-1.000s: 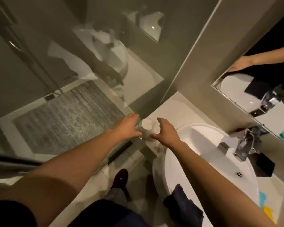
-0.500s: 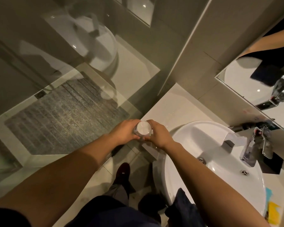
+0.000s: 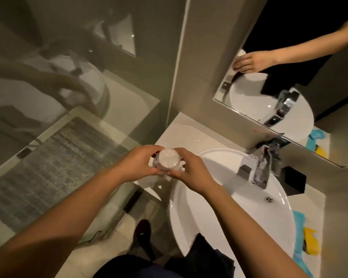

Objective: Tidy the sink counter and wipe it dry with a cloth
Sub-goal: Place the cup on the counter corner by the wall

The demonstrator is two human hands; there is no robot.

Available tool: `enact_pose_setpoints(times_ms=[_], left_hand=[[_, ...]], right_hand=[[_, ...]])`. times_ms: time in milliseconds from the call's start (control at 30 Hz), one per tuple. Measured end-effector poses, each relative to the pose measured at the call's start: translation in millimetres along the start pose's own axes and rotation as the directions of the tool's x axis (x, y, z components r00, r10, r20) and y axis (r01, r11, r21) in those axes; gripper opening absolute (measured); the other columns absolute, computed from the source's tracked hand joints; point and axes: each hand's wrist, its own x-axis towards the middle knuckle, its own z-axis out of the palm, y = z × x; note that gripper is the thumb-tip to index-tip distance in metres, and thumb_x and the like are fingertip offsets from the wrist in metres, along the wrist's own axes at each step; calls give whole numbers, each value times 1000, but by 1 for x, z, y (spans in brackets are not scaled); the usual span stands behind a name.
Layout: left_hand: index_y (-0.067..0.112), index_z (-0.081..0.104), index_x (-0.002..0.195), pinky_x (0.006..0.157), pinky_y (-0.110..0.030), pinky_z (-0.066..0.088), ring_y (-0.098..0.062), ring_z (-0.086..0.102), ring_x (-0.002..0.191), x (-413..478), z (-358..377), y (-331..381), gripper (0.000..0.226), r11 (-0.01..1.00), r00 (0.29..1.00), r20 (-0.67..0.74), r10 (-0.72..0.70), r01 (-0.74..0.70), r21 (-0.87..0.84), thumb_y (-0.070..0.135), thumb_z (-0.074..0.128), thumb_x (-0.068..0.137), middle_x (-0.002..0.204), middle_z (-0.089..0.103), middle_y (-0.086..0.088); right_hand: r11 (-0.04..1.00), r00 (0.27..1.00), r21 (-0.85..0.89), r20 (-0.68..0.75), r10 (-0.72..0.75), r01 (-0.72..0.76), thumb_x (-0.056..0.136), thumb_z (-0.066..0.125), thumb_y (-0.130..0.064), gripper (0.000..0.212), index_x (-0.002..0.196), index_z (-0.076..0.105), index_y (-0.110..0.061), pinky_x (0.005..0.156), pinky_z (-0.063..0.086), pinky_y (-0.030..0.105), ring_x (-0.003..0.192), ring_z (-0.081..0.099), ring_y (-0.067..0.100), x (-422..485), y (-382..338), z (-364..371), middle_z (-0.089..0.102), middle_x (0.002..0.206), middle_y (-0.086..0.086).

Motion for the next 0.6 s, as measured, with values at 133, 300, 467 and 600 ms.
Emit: enact_pose_setpoints(times_ms=[133,300,467,600], left_hand=[[37,62,126,81,-16,45,5,60,100,25,-2,66,60,988,987,52,151,-152,15,42,88,72,115,68,22],[39,60,128,84,-10,42,4,59,105,62,20,154,58,933,925,127,359,-361,-9,32,86,76,118,67,25],[39,60,129,87,-17,47,5,60,106,94,61,244,59,851,826,216,521,-522,-58,32,85,77,117,67,25],[30,61,132,94,-21,51,2,62,108,113,104,304,60,780,731,292,617,-616,-108,29,85,77,121,68,18]], right_hand=[[999,988,13,-145,42,-40,74,86,-32,61,129,59,-30,91,52,32,107,59,6,-38,6,-61,67,124,-15],[992,934,11,-337,120,-124,73,85,-29,59,125,60,-34,88,52,29,103,60,2,-100,21,-138,67,115,-20],[978,838,52,-508,200,-201,73,85,-28,57,125,61,-33,84,52,24,103,64,1,-168,46,-198,69,114,-19],[955,744,115,-604,286,-274,73,87,-24,55,121,62,-35,76,46,8,98,63,-6,-217,71,-231,69,109,-24]])
